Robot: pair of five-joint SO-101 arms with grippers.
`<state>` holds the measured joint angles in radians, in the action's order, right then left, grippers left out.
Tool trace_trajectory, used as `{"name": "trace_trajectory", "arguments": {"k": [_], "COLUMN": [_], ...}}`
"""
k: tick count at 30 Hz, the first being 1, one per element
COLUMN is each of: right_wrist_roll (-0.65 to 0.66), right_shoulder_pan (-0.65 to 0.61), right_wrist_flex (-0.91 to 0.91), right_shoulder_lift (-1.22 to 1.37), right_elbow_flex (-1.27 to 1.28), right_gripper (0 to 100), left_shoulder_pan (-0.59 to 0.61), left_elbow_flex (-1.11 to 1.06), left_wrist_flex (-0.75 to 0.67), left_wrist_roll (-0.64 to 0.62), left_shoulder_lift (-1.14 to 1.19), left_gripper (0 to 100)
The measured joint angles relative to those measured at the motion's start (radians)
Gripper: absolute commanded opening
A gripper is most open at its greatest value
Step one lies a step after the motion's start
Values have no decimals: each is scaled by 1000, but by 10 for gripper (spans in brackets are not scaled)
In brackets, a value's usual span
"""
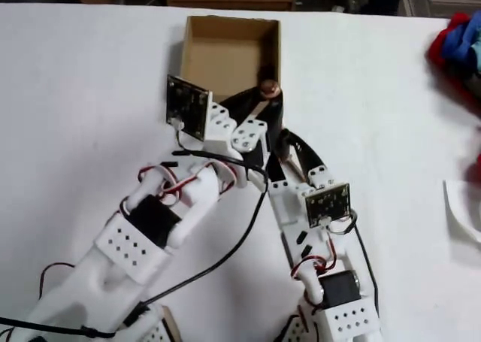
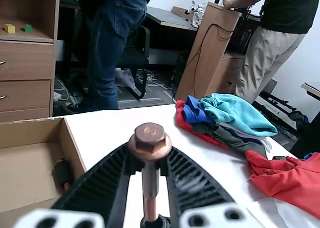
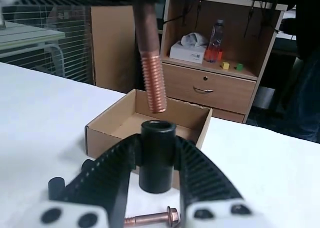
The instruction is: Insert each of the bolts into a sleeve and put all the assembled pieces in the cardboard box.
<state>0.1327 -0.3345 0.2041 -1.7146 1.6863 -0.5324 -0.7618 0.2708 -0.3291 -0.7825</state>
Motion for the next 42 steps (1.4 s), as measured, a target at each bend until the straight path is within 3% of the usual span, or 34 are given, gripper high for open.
{"name": "trace_trajectory", "arguments": {"k": [28,36,42], "right_wrist_roll": [2,2,0], "right_shoulder_pan": [-6,-5,-2], "right_wrist_flex": [2,8,9], "right_shoulder_lift": [2,2,2], "right_elbow_flex": [2,2,2], "right_gripper": [21,21,21], "left_shoulder_pan": [-31,21,46], "left_elbow_flex": [-213,-173,-84], "left_wrist_flex": [-11,17,132], "left_wrist_roll": [3,-2,0], "left_shoulder_lift": [-2,0,0], "left_gripper": [28,205,221]}}
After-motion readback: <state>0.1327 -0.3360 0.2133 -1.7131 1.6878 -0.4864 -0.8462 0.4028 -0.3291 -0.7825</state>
